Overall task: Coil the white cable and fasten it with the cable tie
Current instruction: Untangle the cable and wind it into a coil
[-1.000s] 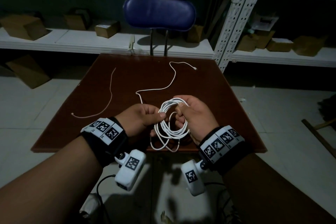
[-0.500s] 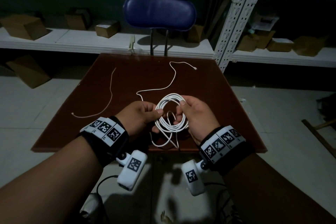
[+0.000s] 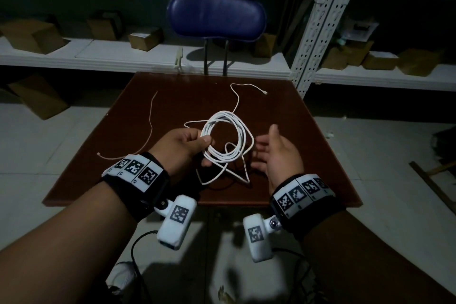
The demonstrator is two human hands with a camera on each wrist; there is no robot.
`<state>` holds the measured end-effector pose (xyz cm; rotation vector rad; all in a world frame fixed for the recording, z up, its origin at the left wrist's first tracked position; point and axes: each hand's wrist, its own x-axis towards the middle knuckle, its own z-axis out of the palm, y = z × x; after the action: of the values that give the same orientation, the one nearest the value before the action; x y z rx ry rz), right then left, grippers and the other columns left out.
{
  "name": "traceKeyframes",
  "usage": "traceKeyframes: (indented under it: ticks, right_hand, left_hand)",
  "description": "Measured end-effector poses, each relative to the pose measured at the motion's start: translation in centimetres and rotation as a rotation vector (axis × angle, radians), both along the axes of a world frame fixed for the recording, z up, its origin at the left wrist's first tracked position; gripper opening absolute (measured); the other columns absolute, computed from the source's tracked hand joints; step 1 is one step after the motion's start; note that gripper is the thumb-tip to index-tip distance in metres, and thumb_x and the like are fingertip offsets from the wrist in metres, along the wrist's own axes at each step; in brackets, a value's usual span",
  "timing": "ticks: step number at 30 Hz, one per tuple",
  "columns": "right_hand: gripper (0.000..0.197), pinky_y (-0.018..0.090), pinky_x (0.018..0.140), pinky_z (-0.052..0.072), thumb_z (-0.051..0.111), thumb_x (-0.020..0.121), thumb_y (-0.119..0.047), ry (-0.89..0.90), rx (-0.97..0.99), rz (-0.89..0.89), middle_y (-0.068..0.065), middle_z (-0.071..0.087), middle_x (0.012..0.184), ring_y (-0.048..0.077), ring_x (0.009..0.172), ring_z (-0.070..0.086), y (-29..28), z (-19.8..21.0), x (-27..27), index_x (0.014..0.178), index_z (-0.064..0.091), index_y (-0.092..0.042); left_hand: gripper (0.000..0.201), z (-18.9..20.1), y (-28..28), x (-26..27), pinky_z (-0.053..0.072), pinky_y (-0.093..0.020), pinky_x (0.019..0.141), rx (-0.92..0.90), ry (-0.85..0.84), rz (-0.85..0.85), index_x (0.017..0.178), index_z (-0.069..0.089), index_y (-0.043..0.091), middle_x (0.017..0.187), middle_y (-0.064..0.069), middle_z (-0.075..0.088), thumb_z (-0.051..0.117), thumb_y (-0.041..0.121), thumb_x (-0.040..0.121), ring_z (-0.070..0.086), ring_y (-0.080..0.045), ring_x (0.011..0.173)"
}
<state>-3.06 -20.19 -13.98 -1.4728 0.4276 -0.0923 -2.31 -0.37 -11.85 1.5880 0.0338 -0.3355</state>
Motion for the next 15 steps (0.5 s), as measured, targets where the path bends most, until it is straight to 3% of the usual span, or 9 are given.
traceKeyframes:
  ticks: [2, 5, 8, 10, 13, 15]
  right_hand:
    - [0.041, 0.027, 0.044, 0.039, 0.048, 0.1, -0.047, 0.061, -0.1, -0.058, 0.002, 0.053, 0.065, 0.017, 0.051, 0.049, -0.2, -0.3, -0.4, 0.079, 0.057, -0.013]
    - [0.035, 0.02, 0.041, 0.023, 0.057, 0.097, -0.032, 0.134, 0.002, 0.033, -0.001, 0.038, 0.051, 0.014, 0.038, 0.031, 0.2, -0.1, -1.4, 0.067, 0.05, -0.014]
    - [0.02, 0.019, 0.041, 0.022, 0.063, 0.09, -0.024, 0.175, -0.037, 0.278, 0.002, 0.043, 0.054, 0.015, 0.041, 0.034, 1.4, -0.3, -2.5, 0.075, 0.062, -0.012]
    - [0.017, 0.019, 0.039, 0.025, 0.069, 0.09, -0.03, 0.14, -0.019, 0.385, 0.0, 0.049, 0.057, 0.014, 0.042, 0.039, 2.2, -0.6, -3.0, 0.084, 0.068, -0.014]
    - [0.016, 0.017, 0.037, 0.025, 0.07, 0.09, -0.035, 0.092, 0.002, 0.459, -0.002, 0.049, 0.055, 0.013, 0.042, 0.038, 2.7, -0.7, -3.2, 0.08, 0.072, -0.024]
    - [0.016, 0.017, 0.037, 0.024, 0.067, 0.093, -0.031, 0.097, -0.007, 0.47, -0.001, 0.047, 0.054, 0.014, 0.041, 0.036, 2.7, -0.6, -3.0, 0.082, 0.072, -0.021]
  left_hand:
    - [0.022, 0.0, 0.2, 0.4, 0.05, -0.03, 0.06, -0.048, -0.017, 0.065, 0.092, 0.064, 0.001, 0.058, -0.013, 0.06, 0.052, 0.017, 0.102, 0.057, -0.024, 0.055]
    - [0.021, 0.0, 0.3, 0.9, 0.049, -0.036, 0.066, -0.116, -0.024, 0.167, 0.089, 0.064, 0.003, 0.059, -0.01, 0.061, 0.054, 0.017, 0.101, 0.059, -0.024, 0.055]
    - [0.019, 0.1, -0.1, 1.1, 0.05, -0.034, 0.064, -0.155, -0.028, 0.254, 0.088, 0.064, 0.003, 0.058, -0.008, 0.062, 0.055, 0.016, 0.1, 0.06, -0.018, 0.051]
    - [0.019, 0.3, -0.5, 0.9, 0.05, -0.033, 0.063, -0.179, -0.022, 0.27, 0.087, 0.063, 0.004, 0.056, -0.007, 0.063, 0.055, 0.015, 0.1, 0.06, -0.017, 0.05]
    - [0.021, 0.5, -1.2, 0.5, 0.052, -0.033, 0.06, -0.21, -0.009, 0.252, 0.083, 0.064, 0.006, 0.057, -0.007, 0.063, 0.055, 0.015, 0.1, 0.06, -0.016, 0.05]
    - [0.023, 0.5, -1.2, 0.2, 0.052, -0.03, 0.054, -0.191, -0.021, 0.243, 0.081, 0.064, 0.006, 0.058, -0.008, 0.064, 0.054, 0.014, 0.1, 0.06, -0.016, 0.05]
